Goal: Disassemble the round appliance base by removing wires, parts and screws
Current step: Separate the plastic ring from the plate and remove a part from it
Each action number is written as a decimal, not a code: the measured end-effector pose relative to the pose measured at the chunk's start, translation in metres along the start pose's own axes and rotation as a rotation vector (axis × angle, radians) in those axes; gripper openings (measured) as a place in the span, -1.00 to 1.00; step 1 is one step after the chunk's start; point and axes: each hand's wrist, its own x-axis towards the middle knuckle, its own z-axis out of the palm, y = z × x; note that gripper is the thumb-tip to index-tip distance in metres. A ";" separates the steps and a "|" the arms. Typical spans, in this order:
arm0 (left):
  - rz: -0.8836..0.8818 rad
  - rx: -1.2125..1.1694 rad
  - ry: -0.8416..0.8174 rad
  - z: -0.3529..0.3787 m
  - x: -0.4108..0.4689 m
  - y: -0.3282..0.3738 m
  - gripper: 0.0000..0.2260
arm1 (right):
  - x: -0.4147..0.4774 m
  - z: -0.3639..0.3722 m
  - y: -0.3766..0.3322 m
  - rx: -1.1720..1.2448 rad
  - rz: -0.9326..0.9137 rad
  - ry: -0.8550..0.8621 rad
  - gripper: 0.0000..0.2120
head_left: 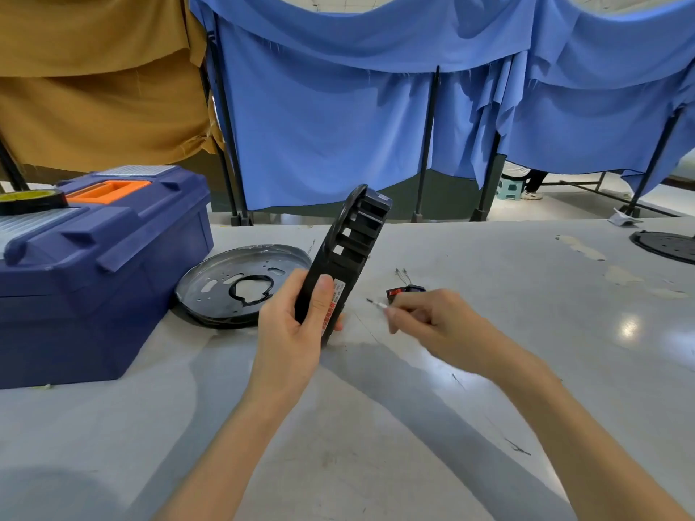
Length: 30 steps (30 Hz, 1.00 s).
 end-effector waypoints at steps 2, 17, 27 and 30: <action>-0.003 -0.002 0.023 0.000 -0.003 0.000 -0.71 | 0.000 -0.017 0.015 0.004 0.129 -0.008 -0.68; -0.011 -0.039 0.100 0.002 -0.010 0.002 -0.75 | 0.015 -0.024 0.080 -0.299 0.616 -0.196 -0.52; -0.003 -0.034 0.090 0.003 -0.011 0.001 -0.75 | 0.029 -0.026 0.075 -0.593 0.648 -0.277 -0.32; -0.009 -0.043 0.088 0.004 -0.012 0.002 -0.74 | 0.030 -0.027 0.074 -0.625 0.649 -0.290 -0.30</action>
